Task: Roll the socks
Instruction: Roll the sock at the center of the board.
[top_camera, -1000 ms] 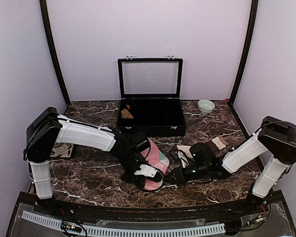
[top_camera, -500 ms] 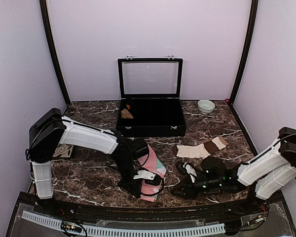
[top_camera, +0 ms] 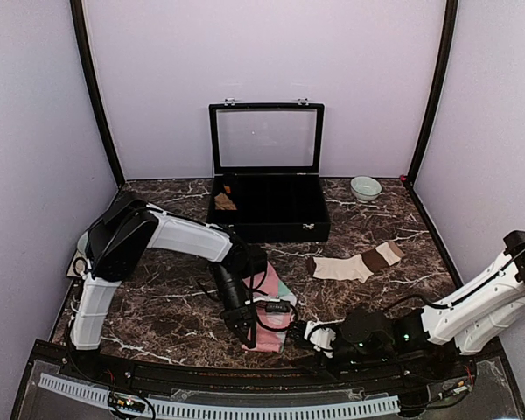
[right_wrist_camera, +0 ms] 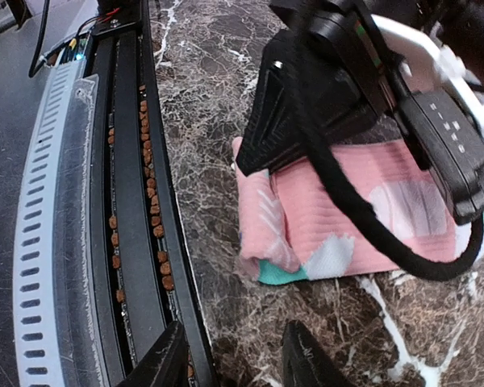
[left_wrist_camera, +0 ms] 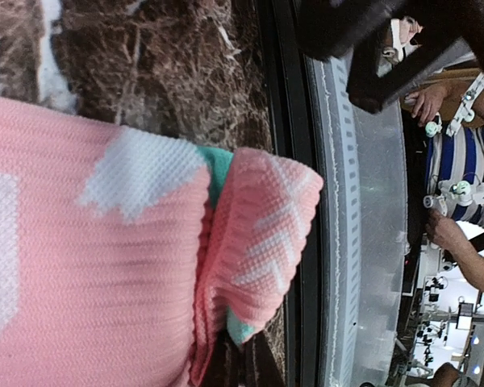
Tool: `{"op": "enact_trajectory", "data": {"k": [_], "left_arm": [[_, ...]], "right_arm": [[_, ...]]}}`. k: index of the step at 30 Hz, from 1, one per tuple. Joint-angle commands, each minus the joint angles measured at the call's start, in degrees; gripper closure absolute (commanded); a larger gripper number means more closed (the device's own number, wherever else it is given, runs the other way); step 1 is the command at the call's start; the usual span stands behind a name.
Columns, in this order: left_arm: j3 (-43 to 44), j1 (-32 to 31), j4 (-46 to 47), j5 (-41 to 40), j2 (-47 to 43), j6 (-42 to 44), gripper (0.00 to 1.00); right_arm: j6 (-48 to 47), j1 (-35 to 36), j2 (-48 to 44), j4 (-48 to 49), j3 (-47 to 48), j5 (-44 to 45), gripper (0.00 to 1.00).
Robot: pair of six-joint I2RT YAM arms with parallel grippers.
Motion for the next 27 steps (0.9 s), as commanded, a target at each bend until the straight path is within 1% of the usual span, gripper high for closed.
{"op": "enact_trajectory", "data": {"k": [1, 4, 11, 17, 27], "left_arm": [[2.0, 1.3, -0.7, -3.0, 3.4, -1.1, 1.00], [2.7, 1.3, -1.0, -2.6, 4.3, -1.7, 1.00], [2.9, 1.3, -0.3, -3.9, 4.5, -2.2, 1.00], [3.0, 1.3, -0.1, -5.0, 4.5, -2.5, 1.00], [3.8, 1.3, -0.1, -6.5, 4.5, -2.6, 1.00]], "right_arm": [[-7.6, 2.8, 2.2, -4.2, 5.0, 5.4, 0.59], [-10.7, 2.9, 4.4, -4.7, 7.8, 5.8, 0.59], [-16.1, 2.8, 10.8, -1.7, 12.4, 5.2, 0.59], [-17.8, 0.6, 15.2, 1.9, 13.4, 4.8, 0.59], [-20.3, -1.6, 18.7, 2.5, 15.9, 2.8, 0.60]]}}
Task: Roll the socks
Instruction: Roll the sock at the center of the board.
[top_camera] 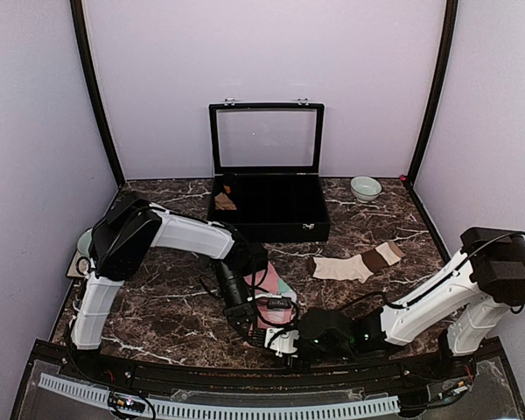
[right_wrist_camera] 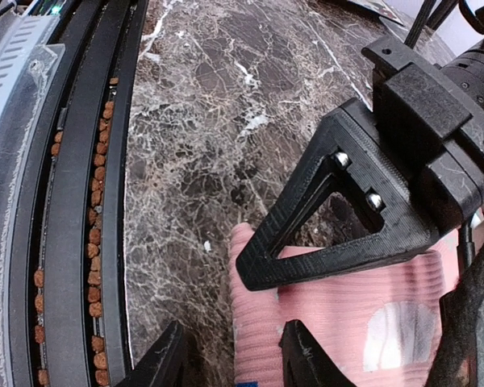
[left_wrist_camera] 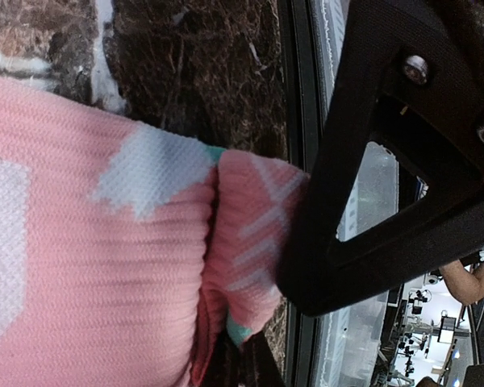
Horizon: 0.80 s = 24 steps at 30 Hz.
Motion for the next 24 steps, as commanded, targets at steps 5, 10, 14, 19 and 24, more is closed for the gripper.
{"op": "enact_trajectory", "data": {"k": [5, 10, 14, 19, 24], "left_arm": [[0.5, 0.2, 2.4, -7.5, 2.0, -0.1, 1.00], [0.5, 0.2, 2.2, -7.8, 2.1, -0.1, 1.00], [0.8, 0.2, 1.8, -7.2, 1.9, 0.0, 1.00], [0.9, 0.2, 1.5, -6.6, 1.7, 0.4, 0.99], [1.1, 0.2, 0.7, -6.7, 1.8, 0.9, 0.99]], "right_arm": [[0.6, -0.7, 2.5, 3.2, -0.4, -1.3, 0.61], [2.7, -0.9, 3.0, 4.0, -2.7, -0.7, 0.63], [4.9, -1.4, 3.6, 4.7, -4.5, -0.5, 0.66], [6.1, -1.8, 5.1, 5.9, -5.3, -0.4, 0.66], [7.0, -2.7, 6.8, 6.7, -5.4, -0.6, 0.67]]}}
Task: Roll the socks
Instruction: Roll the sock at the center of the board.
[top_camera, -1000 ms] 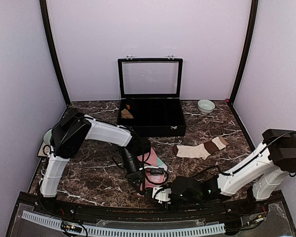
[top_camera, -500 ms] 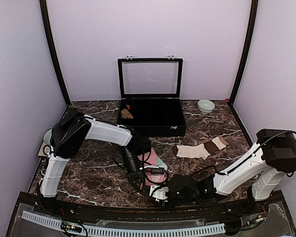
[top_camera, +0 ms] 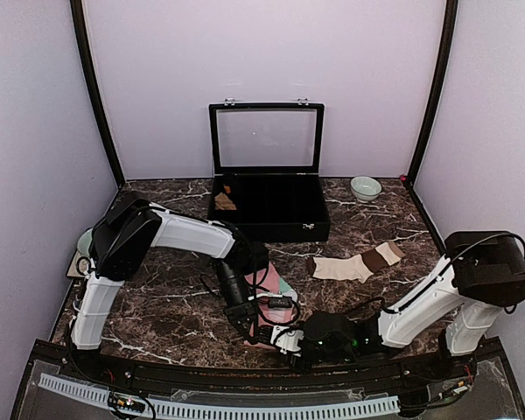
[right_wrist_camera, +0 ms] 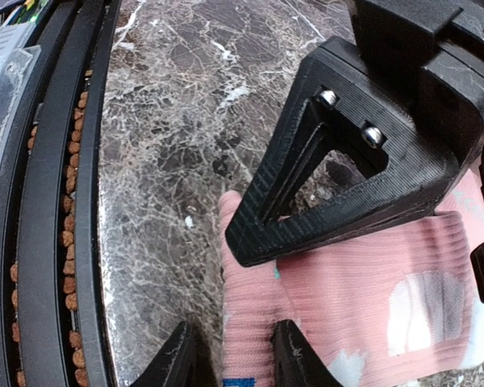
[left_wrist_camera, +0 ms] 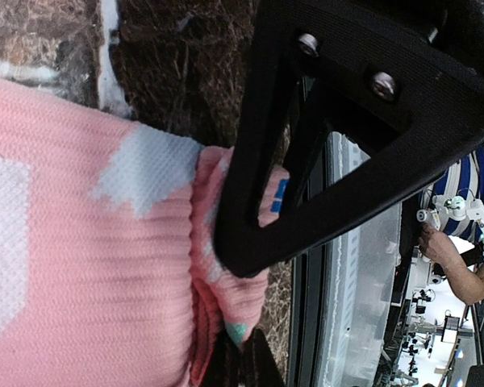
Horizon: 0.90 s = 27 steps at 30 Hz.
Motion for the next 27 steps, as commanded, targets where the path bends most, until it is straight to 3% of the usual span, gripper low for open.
{"op": "enact_trajectory", "data": {"k": [1, 4, 6, 10, 13, 15, 24, 25, 27], "left_arm": [[0.3, 0.2, 0.8, -6.0, 1.7, 1.0, 0.99], [-0.1, 0.2, 0.8, -6.2, 1.3, 1.0, 0.92], [-0.5, 0.2, 1.3, -7.1, 0.6, 0.4, 0.81], [-2.4, 1.0, 3.3, -7.8, -2.9, -0.9, 0.70], [-3.7, 1.7, 4.0, -10.8, -5.6, -1.9, 0.63], [-4.8, 2.4, 4.8, -11.6, -7.9, -2.5, 0.52], [-13.9, 5.0, 12.7, -15.8, -21.0, -5.7, 0.48], [-15.2, 5.0, 14.4, -16.3, -22.9, -5.6, 0.40], [-17.9, 5.0, 18.2, -17.2, -26.6, -5.4, 0.38]], "right_arm": [[2.6, -1.5, 2.6, -2.0, -1.8, -0.1, 0.68], [4.1, -2.3, 2.9, -2.2, -2.3, -1.2, 0.74], [5.1, -3.0, 3.0, -2.7, -2.8, -2.3, 0.83], [6.9, -3.8, 2.7, -3.4, -4.2, -4.0, 0.99], [8.4, -3.9, 2.6, -4.2, -4.6, -4.8, 1.00], [9.8, -3.9, 2.9, -4.7, -4.7, -5.0, 1.00], [17.7, -4.9, 1.4, -3.4, -7.7, -8.0, 1.00], [18.6, -5.3, 1.4, -3.3, -7.9, -9.0, 1.00], [20.9, -6.4, 1.2, -3.4, -8.1, -10.8, 1.00]]}}
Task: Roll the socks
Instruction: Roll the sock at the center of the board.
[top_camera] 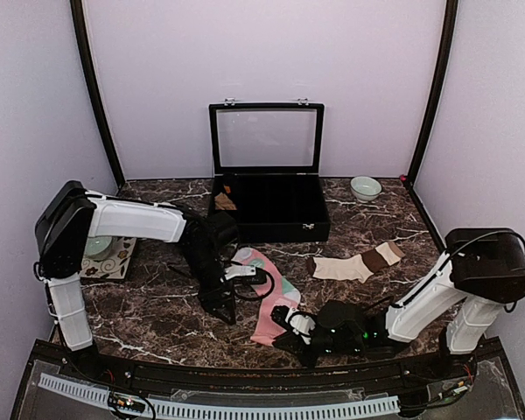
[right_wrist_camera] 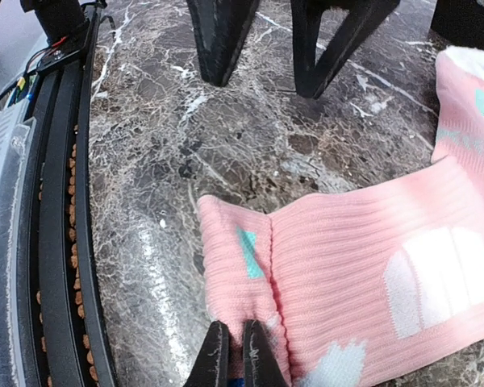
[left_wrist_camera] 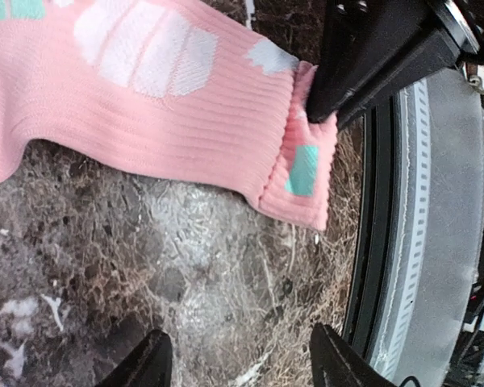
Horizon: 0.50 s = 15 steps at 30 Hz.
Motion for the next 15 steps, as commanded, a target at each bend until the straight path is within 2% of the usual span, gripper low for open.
{"op": "enact_trajectory", "data": {"k": [1, 3, 7, 15], "left_arm": [[-5.1, -0.5, 8.7, -2.6, -9.8, -0.4, 0.38], [-6.9, -0.7, 10.9, -0.8, -12.7, 0.3, 0.37], [-8.1, -3.5, 10.8, 2.4, -13.4, 4.3, 0.43], [-6.6, -12.4, 12.6, -4.0, -8.8, 11.2, 0.48]], "right_arm": [[7.1, -2.5, 1.5, -10.3, -3.4, -5.0, 1.00], [9.2, -3.7, 1.8, -9.4, -4.1, -7.2, 1.00], [13.8, -7.1, 2.6, -8.6, -5.1, -11.9, 1.00], [21.5, -12.9, 6.3, -7.4, -5.1, -19.9, 1.00]]}}
